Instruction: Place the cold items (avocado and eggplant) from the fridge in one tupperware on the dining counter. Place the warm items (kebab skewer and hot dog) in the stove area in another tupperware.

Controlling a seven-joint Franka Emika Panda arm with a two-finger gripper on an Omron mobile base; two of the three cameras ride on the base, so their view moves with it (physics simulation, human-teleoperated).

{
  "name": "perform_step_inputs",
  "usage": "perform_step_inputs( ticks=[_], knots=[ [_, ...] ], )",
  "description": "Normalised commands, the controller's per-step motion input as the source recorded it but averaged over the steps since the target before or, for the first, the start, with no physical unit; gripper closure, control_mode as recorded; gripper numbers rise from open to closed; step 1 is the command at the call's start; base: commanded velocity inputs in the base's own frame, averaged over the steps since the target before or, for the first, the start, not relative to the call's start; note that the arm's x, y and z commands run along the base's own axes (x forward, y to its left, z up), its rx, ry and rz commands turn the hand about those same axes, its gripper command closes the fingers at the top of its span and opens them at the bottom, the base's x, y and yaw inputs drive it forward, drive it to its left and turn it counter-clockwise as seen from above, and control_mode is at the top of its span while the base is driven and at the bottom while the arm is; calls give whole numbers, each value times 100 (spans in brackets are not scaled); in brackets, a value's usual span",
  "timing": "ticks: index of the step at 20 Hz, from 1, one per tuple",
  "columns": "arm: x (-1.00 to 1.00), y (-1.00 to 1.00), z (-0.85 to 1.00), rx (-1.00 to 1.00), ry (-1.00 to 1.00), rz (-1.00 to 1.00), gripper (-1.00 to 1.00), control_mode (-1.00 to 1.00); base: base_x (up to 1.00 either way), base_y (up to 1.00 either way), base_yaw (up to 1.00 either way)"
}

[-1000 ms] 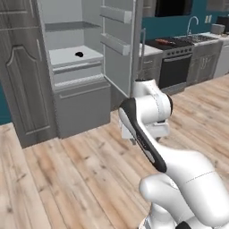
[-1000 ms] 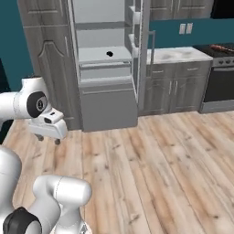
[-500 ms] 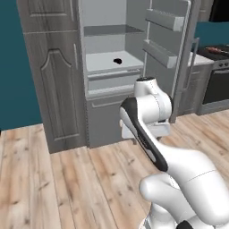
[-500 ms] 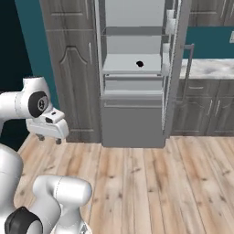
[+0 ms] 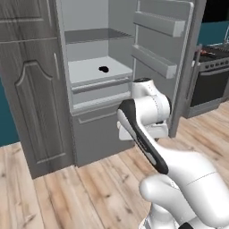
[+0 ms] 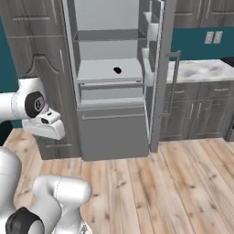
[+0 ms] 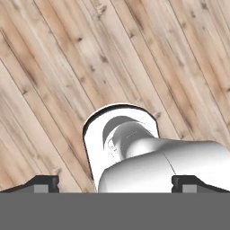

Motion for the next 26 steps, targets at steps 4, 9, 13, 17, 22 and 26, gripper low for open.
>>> perform_step_inputs(
  ticks=[4,9,13,17,22,26],
  knots=[
    [0,0,0,0,0,0,-100,100,48,-2,-30],
    [0,0,0,0,0,0,-100,100,53,0,-4],
    [0,0,0,0,0,0,-100,100,92,-22,20],
    [0,0,0,0,0,0,-100,100,99,-37,22],
    [0,0,0,0,0,0,-100,100,76,-30,9],
    [0,0,0,0,0,0,-100,100,51,-1,0]
  ],
)
